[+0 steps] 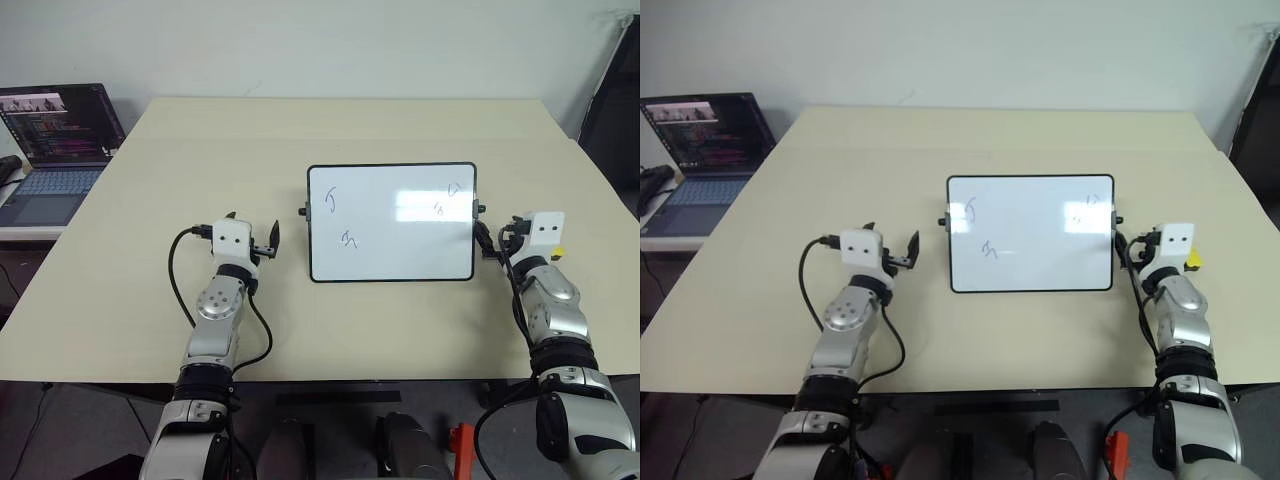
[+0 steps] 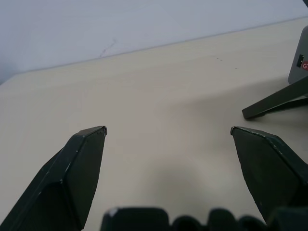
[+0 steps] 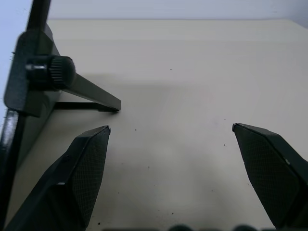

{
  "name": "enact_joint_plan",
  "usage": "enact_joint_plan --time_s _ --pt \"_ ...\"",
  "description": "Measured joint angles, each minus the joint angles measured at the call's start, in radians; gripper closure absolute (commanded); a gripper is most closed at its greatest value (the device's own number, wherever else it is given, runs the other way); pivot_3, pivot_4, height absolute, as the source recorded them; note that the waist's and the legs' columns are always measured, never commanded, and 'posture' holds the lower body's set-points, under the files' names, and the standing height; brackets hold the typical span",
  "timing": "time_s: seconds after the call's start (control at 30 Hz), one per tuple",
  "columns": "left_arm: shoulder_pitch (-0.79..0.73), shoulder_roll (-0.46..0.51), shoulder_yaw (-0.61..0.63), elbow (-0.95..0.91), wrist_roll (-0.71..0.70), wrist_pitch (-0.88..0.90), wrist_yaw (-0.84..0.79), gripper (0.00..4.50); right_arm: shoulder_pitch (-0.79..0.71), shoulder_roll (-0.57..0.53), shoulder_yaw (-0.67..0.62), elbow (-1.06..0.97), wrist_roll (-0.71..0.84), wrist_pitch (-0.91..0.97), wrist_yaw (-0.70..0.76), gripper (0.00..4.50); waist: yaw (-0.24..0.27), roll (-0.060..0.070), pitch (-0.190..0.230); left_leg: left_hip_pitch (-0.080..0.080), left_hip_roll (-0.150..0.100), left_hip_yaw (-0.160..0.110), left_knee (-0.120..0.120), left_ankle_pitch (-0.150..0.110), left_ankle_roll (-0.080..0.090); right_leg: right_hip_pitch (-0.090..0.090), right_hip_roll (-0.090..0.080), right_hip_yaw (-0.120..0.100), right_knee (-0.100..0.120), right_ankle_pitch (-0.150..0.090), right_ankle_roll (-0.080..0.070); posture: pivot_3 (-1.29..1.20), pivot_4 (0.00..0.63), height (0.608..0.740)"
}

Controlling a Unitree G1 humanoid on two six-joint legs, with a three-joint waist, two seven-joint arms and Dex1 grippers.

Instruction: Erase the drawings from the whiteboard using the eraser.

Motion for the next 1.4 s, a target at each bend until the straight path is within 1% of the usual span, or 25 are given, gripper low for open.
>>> enact_joint_plan --time_s 0.3,0.43,0.53,0.63,0.7,0.73,0.77,0.87,0.93,1.03,1.1,1.23,1.4 --pt "-0.016 -0.002 0.008 0.038 -0.019 0.008 -0.009 0.00 0.002 0.013 0.006 -0.006 0.000 0.016 0.002 0.04 -0.001 0.000 0.000 0.000 0.000 0.000 0.000 0.000 0.000 0.000 0.000 0.000 0.000 0.000 0.000 0.00 0.150 0.740" --pt "-0.023 0.028 0.029 0.016 -0.068 0.016 -0.067 0.00 0.005 -0.016 0.005 -0.017 0.006 0.030 0.043 0.04 -0.001 0.000 0.000 0.000 0.000 0.000 0.000 0.000 0.000 0.000 0.000 0.000 0.000 0.000 0.000 0.00 0.150 0.740" --pt "-0.021 0.100 0.045 -0.074 -0.176 0.091 -0.202 0.00 0.038 -0.067 -0.016 -0.088 0.050 0.085 0.091 0.04 0.001 0.000 0.000 -0.001 0.000 -0.001 0.000 0.000 0.000 0.000 0.000 -0.002 0.000 0.000 0.000 0.00 0.150 0.740" --pt "-0.021 0.213 0.073 -0.244 -0.357 0.265 -0.383 0.00 0.089 -0.152 -0.075 -0.191 0.143 0.214 0.168 0.04 0.001 0.000 0.000 -0.002 0.000 -0.003 0.000 0.000 0.000 0.000 0.000 -0.003 0.000 0.000 0.000 0.00 0.150 0.740" --pt "-0.027 0.313 0.088 -0.369 -0.480 0.407 -0.500 0.00 0.119 -0.219 -0.123 -0.248 0.208 0.307 0.215 0.04 0.001 0.000 0.000 -0.001 0.000 -0.003 0.000 0.000 0.000 0.001 0.000 -0.003 0.000 0.000 0.000 0.00 0.150 0.740" --pt "-0.031 0.337 0.091 -0.398 -0.510 0.441 -0.526 0.00 0.120 -0.233 -0.137 -0.253 0.219 0.325 0.220 0.04 0.001 0.000 0.000 -0.001 0.000 -0.003 0.001 0.000 0.000 0.001 0.000 -0.003 -0.001 0.000 0.000 0.00 0.150 0.740" --pt "-0.045 0.379 0.090 -0.448 -0.570 0.514 -0.577 0.00 0.120 -0.258 -0.154 -0.255 0.234 0.350 0.223 0.04 0.000 0.000 0.000 -0.001 0.000 -0.003 0.001 0.000 0.000 0.001 0.000 -0.003 0.000 0.000 0.000 0.00 0.150 0.740" --pt "-0.076 0.423 0.072 -0.563 -0.671 0.637 -0.661 0.00 0.111 -0.313 -0.169 -0.201 0.227 0.364 0.223 0.04 -0.001 0.000 0.000 0.000 0.000 -0.003 0.003 0.000 0.000 0.003 0.001 -0.003 0.000 0.000 0.000 0.00 0.150 0.740" --pt "-0.083 0.422 0.023 -0.620 -0.704 0.694 -0.693 0.00 0.093 -0.335 -0.164 -0.123 0.195 0.367 0.215 0.04 -0.003 0.000 0.000 0.000 0.000 -0.003 0.005 0.000 0.000 0.003 0.001 -0.003 0.000 0.000 0.000 0.00 0.150 0.740" --pt "-0.085 0.338 -0.104 -0.658 -0.693 0.732 -0.696 0.00 0.049 -0.351 -0.106 0.017 0.148 0.374 0.257 0.04 -0.006 0.000 0.000 -0.001 0.001 -0.003 0.008 0.000 0.000 0.004 0.001 -0.002 0.000 0.000 0.000 0.00 0.150 0.740" --pt "-0.073 0.305 -0.171 -0.664 -0.681 0.742 -0.695 0.00 0.029 -0.351 -0.070 0.087 0.115 0.368 0.275 0.04 -0.011 0.000 0.000 -0.001 0.001 -0.003 0.008 0.000 0.000 0.003 0.002 -0.001 0.001 0.000 0.000 0.00 0.150 0.740" --pt "-0.063 0.287 -0.180 -0.694 -0.681 0.758 -0.687 0.00 -0.023 -0.354 -0.061 0.202 0.076 0.333 0.279 0.04 -0.028 0.001 0.000 0.000 0.001 -0.002 0.008 0.000 0.000 0.003 0.003 0.001 0.002 0.000 0.000 0.00 0.150 0.740" --pt "-0.053 0.283 -0.182 -0.716 -0.681 0.763 -0.684 0.00 -0.085 -0.359 -0.059 0.270 0.052 0.291 0.281 0.04 -0.027 0.000 0.000 -0.001 0.001 -0.002 0.009 0.000 0.000 0.003 0.003 0.001 0.001 0.000 0.000 0.00 0.150 0.740"
